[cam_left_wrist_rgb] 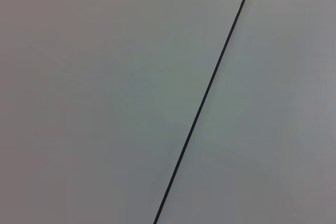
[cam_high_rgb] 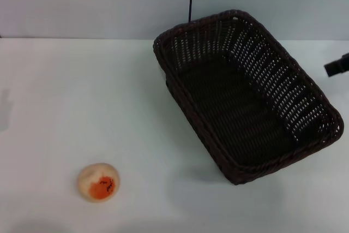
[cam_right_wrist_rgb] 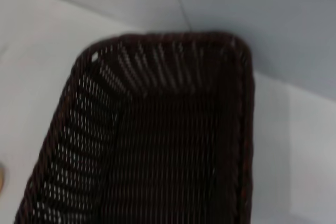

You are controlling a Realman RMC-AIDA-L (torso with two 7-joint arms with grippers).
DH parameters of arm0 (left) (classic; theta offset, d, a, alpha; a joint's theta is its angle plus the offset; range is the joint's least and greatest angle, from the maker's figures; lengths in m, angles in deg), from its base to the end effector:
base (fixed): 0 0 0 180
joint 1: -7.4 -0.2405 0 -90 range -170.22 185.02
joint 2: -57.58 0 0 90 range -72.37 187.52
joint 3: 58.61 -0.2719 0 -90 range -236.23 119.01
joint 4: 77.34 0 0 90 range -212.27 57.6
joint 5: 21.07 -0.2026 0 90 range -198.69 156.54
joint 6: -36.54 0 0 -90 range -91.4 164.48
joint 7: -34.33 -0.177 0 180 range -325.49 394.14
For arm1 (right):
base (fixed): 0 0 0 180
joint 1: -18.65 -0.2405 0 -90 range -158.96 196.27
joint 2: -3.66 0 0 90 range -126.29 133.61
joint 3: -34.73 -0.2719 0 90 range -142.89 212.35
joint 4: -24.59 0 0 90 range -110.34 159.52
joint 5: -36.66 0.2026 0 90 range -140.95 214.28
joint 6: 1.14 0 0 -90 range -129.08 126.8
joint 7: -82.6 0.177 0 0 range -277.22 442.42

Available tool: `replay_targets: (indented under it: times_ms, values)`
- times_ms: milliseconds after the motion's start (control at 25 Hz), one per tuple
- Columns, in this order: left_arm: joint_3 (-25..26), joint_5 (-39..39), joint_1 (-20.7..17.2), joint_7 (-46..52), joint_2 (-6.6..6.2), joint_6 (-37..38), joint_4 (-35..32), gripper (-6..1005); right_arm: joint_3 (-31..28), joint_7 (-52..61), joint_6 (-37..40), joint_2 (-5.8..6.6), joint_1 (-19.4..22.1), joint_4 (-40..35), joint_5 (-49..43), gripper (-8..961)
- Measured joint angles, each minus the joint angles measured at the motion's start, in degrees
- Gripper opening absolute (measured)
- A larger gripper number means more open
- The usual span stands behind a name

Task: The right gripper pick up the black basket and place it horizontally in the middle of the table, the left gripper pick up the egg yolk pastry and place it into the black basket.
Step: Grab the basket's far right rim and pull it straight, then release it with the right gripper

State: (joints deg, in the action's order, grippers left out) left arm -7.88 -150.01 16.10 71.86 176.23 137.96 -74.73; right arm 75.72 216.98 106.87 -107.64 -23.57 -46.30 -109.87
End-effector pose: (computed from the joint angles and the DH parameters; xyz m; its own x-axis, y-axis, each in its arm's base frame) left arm -0.3647 0.2335 0.0592 0.3270 -0.3587 0.8743 0.9135 -0.1170 -0.3897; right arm 0.2268 0.3835 0.0852 0.6443 -0.7632 -0.0483 -0.7324 -0.5977 -0.3260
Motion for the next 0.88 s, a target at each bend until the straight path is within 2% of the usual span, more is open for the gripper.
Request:
replay_targets:
  times_ms: [200,440,640,880]
  values:
    - [-0.27,0.02,-0.14,0.0,-0.08,-0.05,0.3,703,3.94,1.37,0.04,-0.72,-0.52,0.99,-4.58,675]
    - [-0.28,0.16,0.43,-0.02,-0.1,-1.48,0.29,703,7.53,1.45,-0.22,-2.69,-0.94,2.96,-6.01,675]
    - [0.24,0.59,0.53,-0.24,-0.09,-1.78,0.3,702,9.61,1.51,-0.56,-3.49,-1.21,4.24,-8.47,675]
    - [1.03,0.75,0.27,-0.05,-0.2,-1.9,0.38,702,9.66,1.51,-1.31,-3.81,-1.38,5.03,-9.57,676]
